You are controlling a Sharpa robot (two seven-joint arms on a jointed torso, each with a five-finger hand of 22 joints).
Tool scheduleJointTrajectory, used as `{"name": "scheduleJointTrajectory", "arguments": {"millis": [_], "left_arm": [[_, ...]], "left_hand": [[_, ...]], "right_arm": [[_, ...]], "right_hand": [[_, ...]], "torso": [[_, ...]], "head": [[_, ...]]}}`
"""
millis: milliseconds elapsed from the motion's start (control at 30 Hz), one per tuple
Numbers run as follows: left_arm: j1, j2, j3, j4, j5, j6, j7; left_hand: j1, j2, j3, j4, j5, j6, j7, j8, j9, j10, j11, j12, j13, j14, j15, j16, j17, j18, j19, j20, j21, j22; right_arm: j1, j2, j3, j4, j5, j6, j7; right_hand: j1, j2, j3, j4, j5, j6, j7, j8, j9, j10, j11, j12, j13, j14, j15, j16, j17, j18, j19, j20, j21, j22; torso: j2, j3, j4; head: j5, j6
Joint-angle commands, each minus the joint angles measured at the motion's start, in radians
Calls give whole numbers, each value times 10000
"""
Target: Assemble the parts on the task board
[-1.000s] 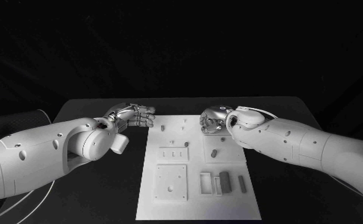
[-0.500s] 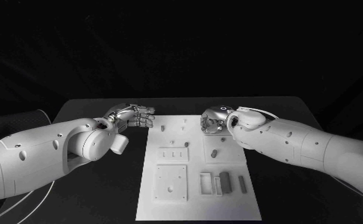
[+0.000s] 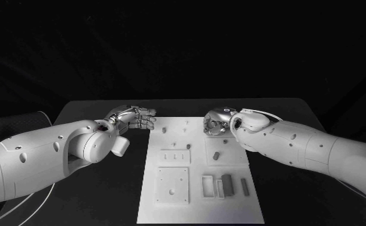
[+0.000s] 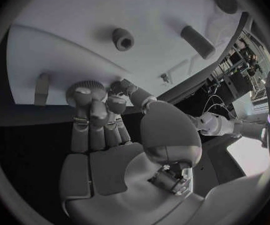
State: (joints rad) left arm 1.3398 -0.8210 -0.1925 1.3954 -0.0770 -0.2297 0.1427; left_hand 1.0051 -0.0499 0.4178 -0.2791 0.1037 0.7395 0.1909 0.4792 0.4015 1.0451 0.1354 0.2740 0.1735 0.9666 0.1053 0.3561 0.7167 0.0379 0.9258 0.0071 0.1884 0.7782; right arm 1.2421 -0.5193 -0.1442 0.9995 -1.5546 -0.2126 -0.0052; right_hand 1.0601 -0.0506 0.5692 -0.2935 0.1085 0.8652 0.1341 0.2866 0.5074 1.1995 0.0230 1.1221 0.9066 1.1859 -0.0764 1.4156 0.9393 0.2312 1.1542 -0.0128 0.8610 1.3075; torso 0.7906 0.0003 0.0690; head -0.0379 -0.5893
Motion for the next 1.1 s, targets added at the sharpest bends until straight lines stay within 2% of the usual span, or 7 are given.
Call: {"name": "scheduleJointTrajectory", "arguments": {"millis": [33, 100, 167, 433, 900, 1100], "left_arm": [[13, 1, 11, 26, 46, 105, 58], [13, -4, 11, 32, 46, 102, 57], [13, -4, 11, 33, 46, 99, 48], [13, -5, 11, 37, 46, 101, 31], [13, -16, 11, 12, 46, 86, -4], [13, -27, 11, 19, 46, 70, -15]], "left_hand": [[-68, 17, -45, -9, -67, 12, 30, -69, 12, 54, 26, -57, 16, 57, 11, -65, 16, 203, 69, 8, -60, -14], [-70, 18, -46, -8, -68, 13, 30, -69, 13, 55, 26, -58, 17, 57, 11, -66, 18, 202, 70, 8, -61, -14], [-72, 19, -46, -8, -68, 13, 30, -70, 14, 56, 26, -59, 18, 58, 11, -67, 20, 202, 70, 8, -62, -14], [-79, 24, -47, -4, -69, 16, 30, -72, 16, 58, 26, -65, 22, 59, 11, -72, 28, 200, 73, 7, -64, -14], [-93, 34, -49, 3, -69, 19, 29, -78, 20, 62, 26, -77, 31, 62, 10, -82, 43, 198, 78, 5, -70, -15], [-99, 35, -50, 6, -70, 19, 29, -81, 21, 62, 26, -82, 34, 62, 10, -86, 48, 197, 79, 4, -73, -15]], "right_arm": [[-113, -23, -72, -25, -196, 332, -129], [-113, -24, -72, -4, -196, 291, -113], [-113, -15, -72, 15, -197, 269, -107], [-112, -16, -70, 116, -201, -111, -69], [-5, -178, -27, 802, -310, -1097, -366], [100, -82, 6, 983, -345, -1445, -527]], "right_hand": [[79, 200, 115, 16, 60, 60, 45, -21, 0, 62, 13, 42, -10, -14, -46, 65, 3, 306, -32, -82, 68, 220], [135, 352, 163, 9, -105, 157, 23, 11, 28, 80, -6, 49, -10, -14, -62, 89, 3, 306, -44, -88, 97, 223], [261, 404, 424, 46, -511, 294, -12, 43, 61, 106, -38, 44, -19, -18, -87, 105, -7, 306, -58, -87, 120, 211], [158, 511, 776, 54, -510, 529, -87, 109, 127, 164, -108, 32, -34, -8, -148, 140, -21, 306, -42, -65, 175, 211], [110, 341, 939, 40, -480, 655, -140, 124, 182, 279, -160, 25, -57, 59, -203, 194, -33, 306, 27, -112, 265, 212], [40, 153, 964, 57, -491, 593, -122, 57, 176, 352, -145, 14, -78, 103, -193, 210, -48, 306, 67, -134, 304, 204]], "torso": [[8, -5, 11], [7, -8, 7], [13, -8, 4], [16, 0, 2], [24, -6, 10], [28, -4, 10]], "head": [[-7, 1], [-9, 1], [3, 7], [-2, 22], [1, 92], [48, 122]]}}
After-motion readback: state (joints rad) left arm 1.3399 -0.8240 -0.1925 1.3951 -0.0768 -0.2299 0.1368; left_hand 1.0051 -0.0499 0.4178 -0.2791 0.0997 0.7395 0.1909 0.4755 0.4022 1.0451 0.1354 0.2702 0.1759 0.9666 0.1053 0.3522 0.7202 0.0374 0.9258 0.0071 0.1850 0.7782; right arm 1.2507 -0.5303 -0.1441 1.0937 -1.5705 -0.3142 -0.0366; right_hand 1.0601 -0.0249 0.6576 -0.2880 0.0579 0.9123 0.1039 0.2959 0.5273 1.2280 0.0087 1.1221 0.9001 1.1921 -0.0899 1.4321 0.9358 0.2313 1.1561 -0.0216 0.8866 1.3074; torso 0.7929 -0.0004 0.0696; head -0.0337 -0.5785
